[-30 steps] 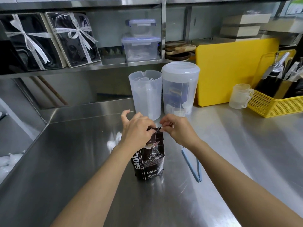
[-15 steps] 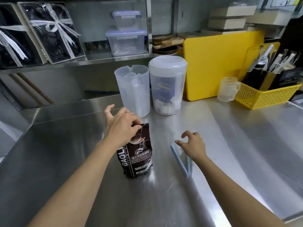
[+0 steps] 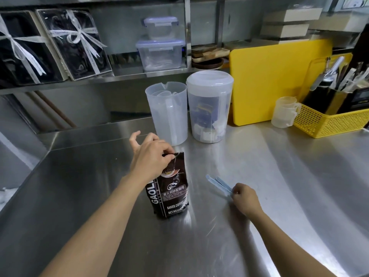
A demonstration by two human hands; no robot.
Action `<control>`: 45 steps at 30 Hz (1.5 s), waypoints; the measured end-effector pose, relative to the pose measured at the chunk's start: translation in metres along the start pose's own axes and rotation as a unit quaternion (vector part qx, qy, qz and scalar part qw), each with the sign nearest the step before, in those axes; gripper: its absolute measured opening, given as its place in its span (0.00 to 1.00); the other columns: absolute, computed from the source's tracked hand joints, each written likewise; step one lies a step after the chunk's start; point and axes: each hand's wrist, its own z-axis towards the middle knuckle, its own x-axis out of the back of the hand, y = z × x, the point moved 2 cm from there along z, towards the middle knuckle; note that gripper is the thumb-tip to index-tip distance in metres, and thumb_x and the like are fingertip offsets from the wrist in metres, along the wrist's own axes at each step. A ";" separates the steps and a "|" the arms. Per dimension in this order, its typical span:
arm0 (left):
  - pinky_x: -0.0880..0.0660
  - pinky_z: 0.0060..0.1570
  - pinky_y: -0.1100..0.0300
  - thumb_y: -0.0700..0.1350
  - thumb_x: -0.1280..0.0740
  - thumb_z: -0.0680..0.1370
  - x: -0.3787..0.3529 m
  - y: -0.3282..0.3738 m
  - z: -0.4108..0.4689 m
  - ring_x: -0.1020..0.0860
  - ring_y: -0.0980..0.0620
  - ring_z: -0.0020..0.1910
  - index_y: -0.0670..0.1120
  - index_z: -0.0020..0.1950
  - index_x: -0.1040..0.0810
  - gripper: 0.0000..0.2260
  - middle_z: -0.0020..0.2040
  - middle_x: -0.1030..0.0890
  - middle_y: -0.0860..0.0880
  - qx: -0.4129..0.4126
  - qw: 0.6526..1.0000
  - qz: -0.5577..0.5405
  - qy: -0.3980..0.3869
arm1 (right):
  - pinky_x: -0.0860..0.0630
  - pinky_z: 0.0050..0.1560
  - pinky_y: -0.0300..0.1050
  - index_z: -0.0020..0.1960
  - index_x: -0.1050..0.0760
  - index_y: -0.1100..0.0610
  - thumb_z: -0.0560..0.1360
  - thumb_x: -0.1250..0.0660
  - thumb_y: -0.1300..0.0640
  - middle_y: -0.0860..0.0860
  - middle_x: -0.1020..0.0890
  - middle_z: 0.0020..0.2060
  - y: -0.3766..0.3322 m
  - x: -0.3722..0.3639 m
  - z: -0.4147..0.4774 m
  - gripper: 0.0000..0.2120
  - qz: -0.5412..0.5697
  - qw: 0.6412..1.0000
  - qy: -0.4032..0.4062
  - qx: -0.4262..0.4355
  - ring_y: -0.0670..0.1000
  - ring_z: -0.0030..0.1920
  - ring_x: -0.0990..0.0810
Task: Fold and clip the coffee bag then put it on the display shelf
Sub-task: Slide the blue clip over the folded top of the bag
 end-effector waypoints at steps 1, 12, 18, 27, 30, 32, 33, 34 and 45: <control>0.60 0.66 0.50 0.50 0.32 0.72 0.000 0.000 -0.001 0.32 0.57 0.55 0.53 0.40 0.19 0.03 0.41 0.20 0.57 0.003 1.000 -0.002 -0.002 | 0.32 0.41 0.46 0.38 0.25 0.59 0.69 0.37 0.67 0.57 0.22 0.37 0.000 0.005 0.002 0.05 0.079 0.997 0.005 -0.014 0.58 0.41 0.24; 0.60 0.67 0.48 0.51 0.32 0.73 0.001 0.002 -0.003 0.33 0.57 0.57 0.53 0.41 0.20 0.04 0.44 0.19 0.57 0.025 1.000 -0.006 -0.014 | 0.22 0.49 0.62 0.43 0.31 0.57 0.79 0.45 0.61 0.56 0.32 0.44 -0.017 0.026 0.000 0.07 0.577 0.781 -0.224 -0.087 0.67 0.51 0.26; 0.61 0.65 0.53 0.50 0.32 0.72 0.003 0.003 0.000 0.35 0.59 0.56 0.52 0.42 0.19 0.04 0.44 0.21 0.56 0.038 0.999 -0.019 -0.020 | 0.24 0.52 0.48 0.44 0.29 0.56 0.79 0.44 0.62 0.57 0.28 0.44 -0.035 0.031 -0.002 0.07 0.501 0.837 -0.217 0.026 0.55 0.48 0.27; 0.58 0.67 0.49 0.51 0.32 0.72 0.004 0.002 0.003 0.32 0.57 0.56 0.53 0.42 0.19 0.04 0.44 0.20 0.55 0.037 0.999 -0.007 -0.039 | 0.35 0.45 0.25 0.44 0.28 0.49 0.77 0.40 0.57 0.52 0.27 0.49 -0.090 0.054 -0.006 0.05 0.155 0.937 -0.071 0.304 0.48 0.48 0.28; 0.58 0.67 0.48 0.51 0.32 0.72 0.003 0.000 0.003 0.32 0.57 0.55 0.54 0.42 0.19 0.03 0.43 0.19 0.56 0.037 0.998 -0.008 -0.042 | 0.32 0.45 0.36 0.43 0.29 0.48 0.77 0.40 0.57 0.54 0.25 0.47 -0.094 0.048 -0.008 0.05 0.118 0.937 -0.065 0.323 0.52 0.46 0.28; 0.58 0.67 0.48 0.50 0.32 0.73 0.002 -0.001 0.003 0.31 0.57 0.55 0.54 0.42 0.19 0.03 0.43 0.19 0.55 0.039 0.998 -0.009 -0.044 | 0.33 0.40 0.43 0.43 0.29 0.51 0.77 0.40 0.58 0.57 0.24 0.42 -0.097 0.045 -0.010 0.04 0.109 0.935 -0.071 0.330 0.52 0.39 0.29; 0.57 0.67 0.48 0.49 0.33 0.73 0.002 -0.002 0.003 0.31 0.57 0.56 0.54 0.42 0.19 0.03 0.44 0.19 0.55 0.040 0.998 -0.009 -0.044 | 0.34 0.38 0.43 0.43 0.30 0.52 0.77 0.40 0.58 0.57 0.25 0.39 -0.098 0.044 -0.011 0.05 0.117 0.934 -0.075 0.331 0.50 0.36 0.31; 0.57 0.67 0.48 0.50 0.32 0.73 0.002 -0.003 0.003 0.31 0.57 0.56 0.54 0.42 0.19 0.03 0.44 0.19 0.55 0.041 0.998 -0.010 -0.045 | 0.35 0.36 0.43 0.43 0.30 0.54 0.77 0.40 0.59 0.56 0.26 0.37 -0.098 0.044 -0.012 0.05 0.139 0.933 -0.080 0.322 0.48 0.34 0.33; 0.57 0.65 0.50 0.51 0.32 0.72 0.003 0.001 0.000 0.30 0.57 0.54 0.54 0.39 0.20 0.04 0.43 0.19 0.56 0.054 0.997 -0.030 -0.046 | 0.37 0.24 0.38 0.44 0.31 0.62 0.74 0.35 0.64 0.55 0.27 0.32 -0.084 0.049 -0.004 0.04 0.331 0.920 -0.140 0.157 0.49 0.25 0.34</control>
